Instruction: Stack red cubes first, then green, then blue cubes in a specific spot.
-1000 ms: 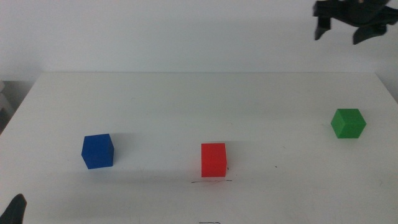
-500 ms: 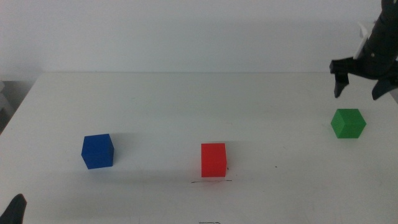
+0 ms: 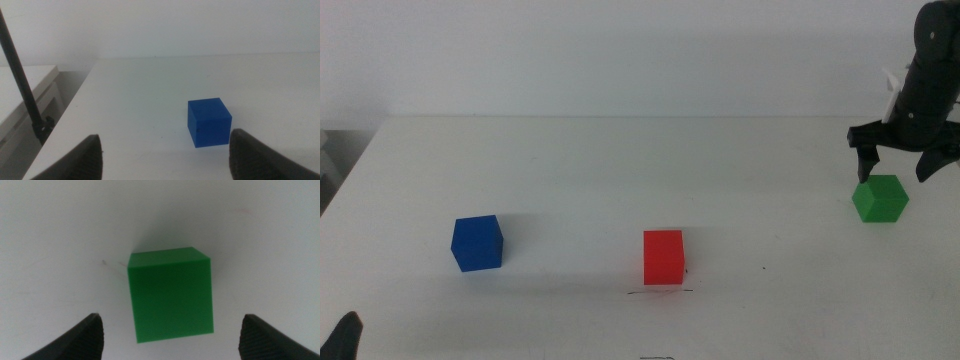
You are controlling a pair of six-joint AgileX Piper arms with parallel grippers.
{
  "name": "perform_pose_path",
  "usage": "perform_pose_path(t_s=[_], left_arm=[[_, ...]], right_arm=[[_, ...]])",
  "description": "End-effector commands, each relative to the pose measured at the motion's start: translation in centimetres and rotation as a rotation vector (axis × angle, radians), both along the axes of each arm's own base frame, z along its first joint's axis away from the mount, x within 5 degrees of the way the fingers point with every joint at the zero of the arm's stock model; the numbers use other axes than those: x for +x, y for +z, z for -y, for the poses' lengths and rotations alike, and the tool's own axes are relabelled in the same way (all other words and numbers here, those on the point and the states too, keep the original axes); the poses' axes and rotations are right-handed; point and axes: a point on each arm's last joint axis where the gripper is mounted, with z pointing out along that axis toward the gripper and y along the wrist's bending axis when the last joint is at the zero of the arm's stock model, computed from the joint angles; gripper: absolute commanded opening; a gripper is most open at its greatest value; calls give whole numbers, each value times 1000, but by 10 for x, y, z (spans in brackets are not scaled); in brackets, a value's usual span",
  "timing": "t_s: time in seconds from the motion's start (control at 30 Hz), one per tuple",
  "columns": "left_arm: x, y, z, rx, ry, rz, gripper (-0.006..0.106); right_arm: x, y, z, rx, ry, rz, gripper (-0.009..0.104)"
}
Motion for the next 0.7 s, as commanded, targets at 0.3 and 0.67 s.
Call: perform_pose_path(t_s=[0.3,0.67], left_arm=[[-1,9,0,-13,-1,106,84],[-1,9,0,-13,-1,106,84]], right_arm=[[-4,9,14,-20,6,-27,75],[5,-10,12,12,24,-25,75]])
